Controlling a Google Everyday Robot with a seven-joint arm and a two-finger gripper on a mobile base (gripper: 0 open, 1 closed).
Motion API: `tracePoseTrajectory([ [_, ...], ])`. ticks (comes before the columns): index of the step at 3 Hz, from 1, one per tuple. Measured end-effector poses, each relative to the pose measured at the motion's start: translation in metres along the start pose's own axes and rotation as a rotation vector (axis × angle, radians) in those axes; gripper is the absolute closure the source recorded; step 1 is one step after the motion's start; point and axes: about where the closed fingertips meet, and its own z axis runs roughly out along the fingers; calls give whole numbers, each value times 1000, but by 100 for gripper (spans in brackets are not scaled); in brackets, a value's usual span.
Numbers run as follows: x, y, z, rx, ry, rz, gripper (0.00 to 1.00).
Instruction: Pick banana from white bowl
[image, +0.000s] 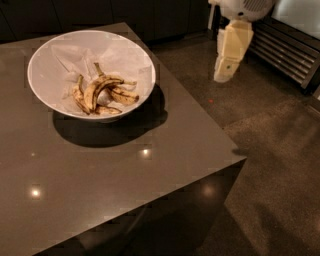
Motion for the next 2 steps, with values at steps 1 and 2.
tracePoseTrajectory([
  [1,-37,-34,14,-2,-24,-96,0],
  [2,-46,-39,11,16,-40,-102,0],
])
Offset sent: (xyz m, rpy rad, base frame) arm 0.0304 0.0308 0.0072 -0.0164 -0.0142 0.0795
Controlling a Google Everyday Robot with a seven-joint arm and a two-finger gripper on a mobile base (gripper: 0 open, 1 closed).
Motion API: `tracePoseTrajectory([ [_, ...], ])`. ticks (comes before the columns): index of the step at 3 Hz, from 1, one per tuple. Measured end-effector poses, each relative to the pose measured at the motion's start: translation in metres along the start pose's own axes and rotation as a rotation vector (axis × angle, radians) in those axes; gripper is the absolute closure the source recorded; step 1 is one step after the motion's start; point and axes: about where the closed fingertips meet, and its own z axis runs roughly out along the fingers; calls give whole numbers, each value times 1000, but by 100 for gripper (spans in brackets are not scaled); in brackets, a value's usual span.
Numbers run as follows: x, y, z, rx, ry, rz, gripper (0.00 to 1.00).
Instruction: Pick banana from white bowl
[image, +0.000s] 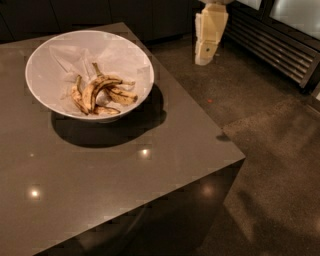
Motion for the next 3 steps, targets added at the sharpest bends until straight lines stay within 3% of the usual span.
tracePoseTrajectory([
  [1,-19,-17,11,15,-33,-53,0],
  [2,-48,-39,31,-7,-78,-148,0],
  [3,-80,-48,59,-80,-120,-244,0],
])
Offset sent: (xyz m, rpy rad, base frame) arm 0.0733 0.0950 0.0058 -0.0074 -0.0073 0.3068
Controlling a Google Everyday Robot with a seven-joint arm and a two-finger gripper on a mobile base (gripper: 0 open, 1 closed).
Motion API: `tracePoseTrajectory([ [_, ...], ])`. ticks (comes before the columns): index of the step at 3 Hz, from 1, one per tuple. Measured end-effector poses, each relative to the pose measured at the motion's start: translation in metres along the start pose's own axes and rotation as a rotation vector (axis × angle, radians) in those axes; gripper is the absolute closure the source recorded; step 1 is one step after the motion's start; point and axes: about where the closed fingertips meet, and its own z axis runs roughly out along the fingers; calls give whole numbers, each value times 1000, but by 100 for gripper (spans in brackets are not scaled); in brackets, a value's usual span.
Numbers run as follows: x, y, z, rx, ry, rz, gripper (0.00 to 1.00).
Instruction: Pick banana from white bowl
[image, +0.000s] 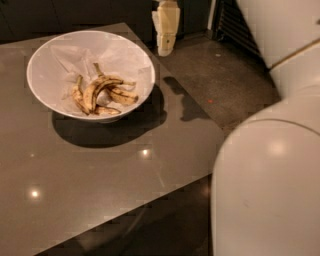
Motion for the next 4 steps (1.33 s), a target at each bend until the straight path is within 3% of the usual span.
tracePoseTrajectory([
  [1,-1,-7,0,23,-6,1,0],
  [2,-12,-9,13,3,-35,-24,0],
  [3,-30,-3,44,-77,-65,-22,0],
  [4,-55,-12,71,-82,-109,-26,0],
])
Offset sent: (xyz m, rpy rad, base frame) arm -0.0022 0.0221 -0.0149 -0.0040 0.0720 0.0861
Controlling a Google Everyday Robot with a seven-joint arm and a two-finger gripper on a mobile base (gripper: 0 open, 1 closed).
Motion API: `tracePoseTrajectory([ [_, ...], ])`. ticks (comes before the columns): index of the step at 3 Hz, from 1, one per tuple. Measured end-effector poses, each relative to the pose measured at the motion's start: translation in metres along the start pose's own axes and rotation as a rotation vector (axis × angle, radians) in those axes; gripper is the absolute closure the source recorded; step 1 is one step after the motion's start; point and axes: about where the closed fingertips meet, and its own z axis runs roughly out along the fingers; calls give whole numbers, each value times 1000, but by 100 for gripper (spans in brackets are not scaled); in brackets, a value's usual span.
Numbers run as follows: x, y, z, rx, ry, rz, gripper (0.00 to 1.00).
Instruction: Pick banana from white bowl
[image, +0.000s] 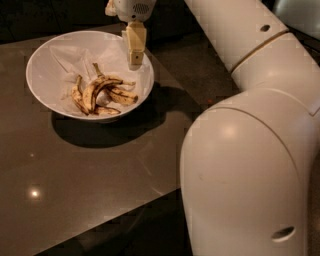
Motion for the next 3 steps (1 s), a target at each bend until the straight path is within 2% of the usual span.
tracePoseTrajectory([
  [1,0,0,0,0,0,0,0],
  [2,-6,-5,6,-4,-11,-41,0],
  [3,-15,0,21,-60,-32,-72,0],
])
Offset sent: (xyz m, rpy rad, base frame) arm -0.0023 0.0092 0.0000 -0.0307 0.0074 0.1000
